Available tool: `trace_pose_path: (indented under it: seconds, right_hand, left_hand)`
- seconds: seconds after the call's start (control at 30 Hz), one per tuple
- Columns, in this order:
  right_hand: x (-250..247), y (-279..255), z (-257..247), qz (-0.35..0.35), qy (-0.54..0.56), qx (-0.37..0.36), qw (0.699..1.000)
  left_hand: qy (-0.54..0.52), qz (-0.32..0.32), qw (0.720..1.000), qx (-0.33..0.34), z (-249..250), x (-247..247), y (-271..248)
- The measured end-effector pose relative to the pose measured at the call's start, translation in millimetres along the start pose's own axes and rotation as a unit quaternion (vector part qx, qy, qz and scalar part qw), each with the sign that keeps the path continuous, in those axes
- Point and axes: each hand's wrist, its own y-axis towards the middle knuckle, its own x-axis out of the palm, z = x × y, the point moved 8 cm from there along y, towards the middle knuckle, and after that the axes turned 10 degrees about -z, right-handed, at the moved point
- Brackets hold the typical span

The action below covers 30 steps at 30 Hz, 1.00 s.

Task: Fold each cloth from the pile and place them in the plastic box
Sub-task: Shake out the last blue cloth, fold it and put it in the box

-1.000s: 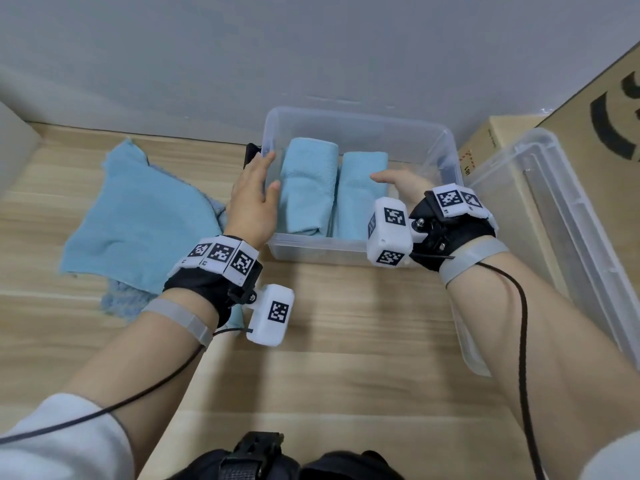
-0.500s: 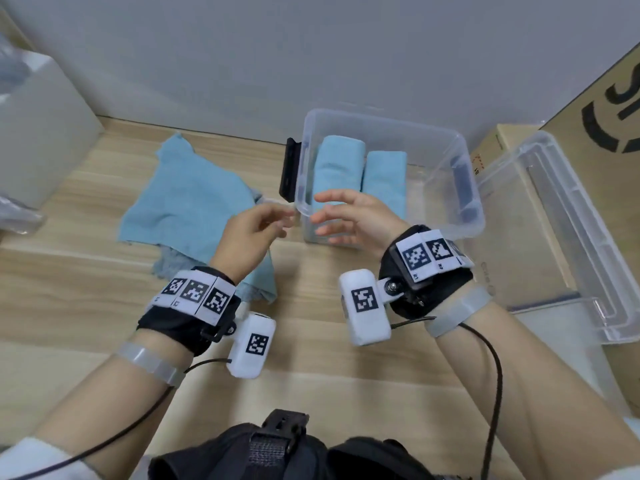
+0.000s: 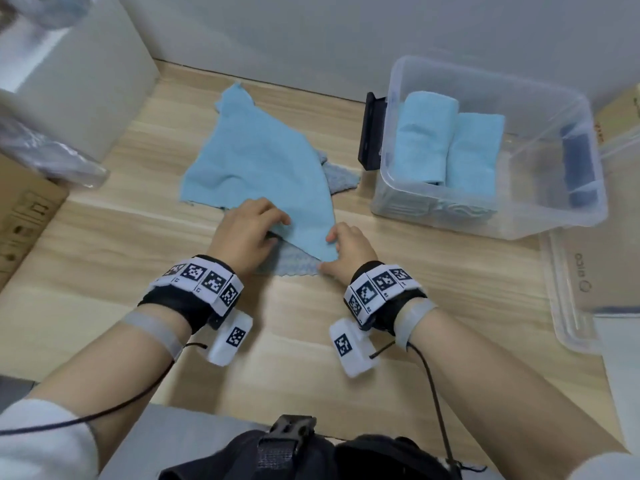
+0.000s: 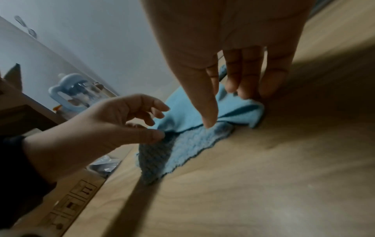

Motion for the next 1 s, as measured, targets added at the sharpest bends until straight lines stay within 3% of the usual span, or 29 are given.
trace_pose_path:
  seconds: [0.2, 0.4, 0.53, 0.67, 0.73, 0.83, 0.93, 1.0]
  right_hand:
    - [-1.7, 1.3, 10.8, 0.023, -0.006, 0.012, 1.0]
    - [-9.5, -5.4, 13.7, 0.044, -0.008, 0.029, 0.999]
    - [-26.1, -25.0, -7.7, 0.075, 0.144, -0.07, 0.984]
    - [-61.5, -51.0, -35.5, 0.147, 0.155, -0.142, 0.967]
    - [-82.4, -65.0, -39.5, 0.176, 0.215, -0.152, 0.948]
    - [-100.8, -92.6, -46.2, 0.136, 0.329, -0.196, 0.914]
    - [-115.5, -127.0, -51.2, 0.118, 0.352, -0.243, 0.896]
    - [-124.4, -143.2, -44.4, 0.145, 0.351, -0.247, 0.892]
  left_hand:
    - [0.106, -0.005, 0.993, 0.043, 5.7, 7.7, 18.5]
    - [0.049, 0.033, 0.998, 0.024, 7.5, -7.4, 20.3]
    - [-0.056, 0.085, 0.995, 0.022, 35.8, -39.7, 13.7]
    - [-0.115, 0.118, 0.983, 0.078, 92.7, -69.0, 5.3]
    - [-0.131, 0.142, 0.975, 0.112, 123.1, -84.2, -2.3]
    - [-0.137, 0.163, 0.968, 0.135, 159.8, -99.2, -12.0]
    - [-0.178, 0.156, 0.96, 0.15, 185.6, -104.6, -17.9]
    - [-0.214, 0.149, 0.952, 0.162, 199.6, -105.8, -19.1]
